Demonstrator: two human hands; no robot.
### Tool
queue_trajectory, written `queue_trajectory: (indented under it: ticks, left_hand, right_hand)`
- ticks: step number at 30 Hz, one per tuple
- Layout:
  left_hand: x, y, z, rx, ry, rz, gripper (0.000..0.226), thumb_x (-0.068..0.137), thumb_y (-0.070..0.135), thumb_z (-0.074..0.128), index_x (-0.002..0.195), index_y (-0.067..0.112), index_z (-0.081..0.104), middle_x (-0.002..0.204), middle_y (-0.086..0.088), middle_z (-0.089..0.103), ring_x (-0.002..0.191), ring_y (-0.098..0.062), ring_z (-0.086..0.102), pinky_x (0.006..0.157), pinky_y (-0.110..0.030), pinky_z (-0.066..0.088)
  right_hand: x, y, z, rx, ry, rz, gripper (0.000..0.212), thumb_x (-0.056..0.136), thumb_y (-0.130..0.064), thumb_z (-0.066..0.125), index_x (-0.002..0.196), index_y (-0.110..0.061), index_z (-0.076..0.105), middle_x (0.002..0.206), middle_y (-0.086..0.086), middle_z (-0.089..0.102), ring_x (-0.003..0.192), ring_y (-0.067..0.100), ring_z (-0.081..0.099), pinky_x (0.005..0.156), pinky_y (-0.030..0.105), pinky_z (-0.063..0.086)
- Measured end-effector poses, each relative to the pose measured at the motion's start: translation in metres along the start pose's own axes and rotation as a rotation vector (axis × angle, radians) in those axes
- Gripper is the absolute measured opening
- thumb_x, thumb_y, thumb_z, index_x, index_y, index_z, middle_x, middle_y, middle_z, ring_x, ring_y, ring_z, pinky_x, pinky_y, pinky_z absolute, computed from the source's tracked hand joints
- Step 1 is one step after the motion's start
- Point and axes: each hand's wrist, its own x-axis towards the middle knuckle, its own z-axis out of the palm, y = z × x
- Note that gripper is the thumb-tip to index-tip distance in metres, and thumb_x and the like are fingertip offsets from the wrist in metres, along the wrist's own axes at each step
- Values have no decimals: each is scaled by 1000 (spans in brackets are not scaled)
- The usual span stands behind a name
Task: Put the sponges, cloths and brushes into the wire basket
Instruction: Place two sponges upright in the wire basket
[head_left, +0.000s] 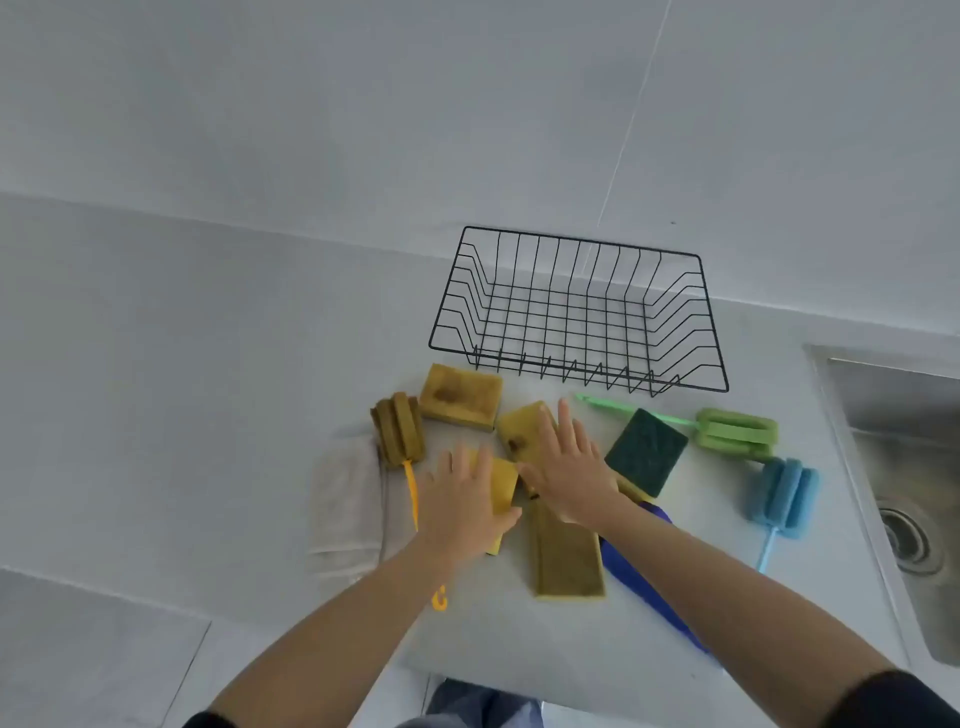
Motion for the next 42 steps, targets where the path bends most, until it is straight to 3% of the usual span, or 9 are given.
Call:
queue_trajectory:
  ticks: [6,15,19,22,25,31,33,37,42]
  left_hand:
    - [4,3,0,-58,-89,-80,73,75,48,63,133,18,31,134,-11,37,115,-32,45,83,-39,47]
    - [11,-2,-13,-181,-149,-152,73,73,39,67,134,19,32,134,-11,39,117,-33,48,85,-39,47]
    - [17,-11,-34,-605,-191,-243,76,75,31,68,141,21,31,141,-9,37,125,-29,44,91,-32,44]
    - [23,-16,-55,-944,-211,-280,66,78,25,69,136,22,39,123,-7,54,111,-25,54,82,-32,45]
    - [28,-17,-77,-1299,-264,-289,54,83,21,65,133,22,43,102,0,58,93,-20,58,78,-37,51]
    - [46,-8,-112,-1763,-272,-200,36,91,22,49,125,11,51,114,-11,60,97,-26,59,82,-44,51]
    - [50,-1,-121,-1900,-280,-214,29,92,23,46,116,10,55,106,-12,61,93,-27,59,81,-43,49]
    - [61,13,-136,-2007,-264,-137,28,94,28,36,103,15,60,96,-8,64,87,-24,60,75,-38,49]
    - [80,21,-151,-1908,-265,-2,39,94,47,35,115,25,59,112,-2,66,102,-22,61,82,-42,51]
  right_hand:
    - [5,-6,4,-20,-19,51,75,95,-48,33,148,-9,-2,158,14,-1,141,34,21,102,43,39]
    - [8,-1,-7,117,-13,37,61,90,-32,50,139,-7,22,141,14,30,124,34,39,98,43,44]
    - [5,3,-22,434,20,120,63,88,-27,52,140,-5,24,138,14,36,116,28,47,92,35,46]
    - [0,9,-39,737,81,155,59,87,-21,56,139,-5,32,126,9,47,98,21,52,73,24,43]
    - [-1,19,-56,958,142,168,53,87,-24,58,135,-10,39,127,7,51,101,18,50,78,25,40]
    - [-6,32,-93,1674,24,138,14,92,-17,44,101,-14,55,103,9,55,85,23,55,69,32,49]
    - [-6,37,-100,1837,-17,79,23,92,-21,41,107,-9,53,104,12,55,88,25,57,68,36,53]
    - [-4,41,-116,2033,-88,-14,35,90,-22,32,108,-5,56,99,13,60,86,25,61,66,34,57]
    - [3,42,-136,2018,-114,-94,42,93,-39,31,110,-11,58,100,10,63,90,24,61,72,33,55]
